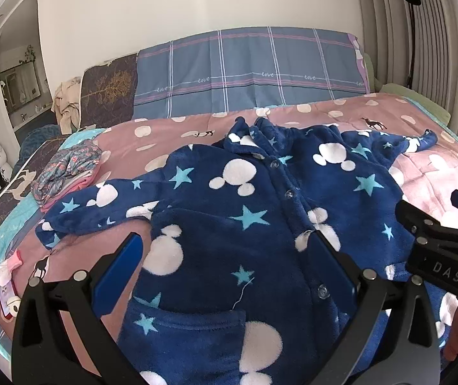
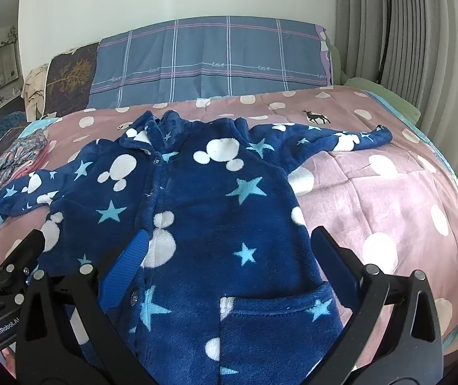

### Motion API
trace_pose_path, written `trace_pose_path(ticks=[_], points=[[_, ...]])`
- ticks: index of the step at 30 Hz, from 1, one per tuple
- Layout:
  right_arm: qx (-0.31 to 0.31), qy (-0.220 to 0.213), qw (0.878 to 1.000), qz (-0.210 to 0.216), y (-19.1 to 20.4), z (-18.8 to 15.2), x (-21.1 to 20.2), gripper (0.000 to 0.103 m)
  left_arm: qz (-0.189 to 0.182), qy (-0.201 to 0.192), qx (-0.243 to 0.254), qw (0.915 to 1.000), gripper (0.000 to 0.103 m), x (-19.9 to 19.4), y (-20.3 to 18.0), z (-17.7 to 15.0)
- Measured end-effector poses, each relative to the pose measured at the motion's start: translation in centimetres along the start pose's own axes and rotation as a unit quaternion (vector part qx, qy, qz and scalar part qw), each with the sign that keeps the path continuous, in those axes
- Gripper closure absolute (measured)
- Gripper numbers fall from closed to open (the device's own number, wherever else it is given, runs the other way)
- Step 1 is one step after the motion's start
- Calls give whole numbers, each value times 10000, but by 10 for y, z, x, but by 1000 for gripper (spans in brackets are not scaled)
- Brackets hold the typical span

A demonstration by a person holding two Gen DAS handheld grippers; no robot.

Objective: Fold small clothes

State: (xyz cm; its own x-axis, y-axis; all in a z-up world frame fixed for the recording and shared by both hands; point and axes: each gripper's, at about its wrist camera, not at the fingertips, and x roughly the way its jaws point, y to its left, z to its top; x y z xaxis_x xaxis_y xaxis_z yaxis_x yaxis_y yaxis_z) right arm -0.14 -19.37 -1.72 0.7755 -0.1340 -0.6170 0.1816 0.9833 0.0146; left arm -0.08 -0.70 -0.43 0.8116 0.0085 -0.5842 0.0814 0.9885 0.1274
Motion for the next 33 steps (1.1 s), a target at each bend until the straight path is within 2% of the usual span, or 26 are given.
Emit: trace_pose_path(ticks=[8,11,15,21,26,33], points=[[33,3,10000,-40,-2,1,1,2,56,-67,-270,9996,1,6,11,-4],[51,-2,10000,-49,-2,1,1,2,80,68,-320,9994,1,10,15,-4],[47,6,10000,-55,-2,1,1,2,-84,328,-512,9981,1,15,20,-5],[52,16,10000,-45,-2,1,1,2,-62,351,-390,9986,1,15,15,-8],[51,9,10000,-59,-3,1,1,2,-176,580,-478,9970,1,20,16,-8],[120,77,9998,-100,-4,-2,7,2,-297,673,-581,9956,1,24,18,-11]])
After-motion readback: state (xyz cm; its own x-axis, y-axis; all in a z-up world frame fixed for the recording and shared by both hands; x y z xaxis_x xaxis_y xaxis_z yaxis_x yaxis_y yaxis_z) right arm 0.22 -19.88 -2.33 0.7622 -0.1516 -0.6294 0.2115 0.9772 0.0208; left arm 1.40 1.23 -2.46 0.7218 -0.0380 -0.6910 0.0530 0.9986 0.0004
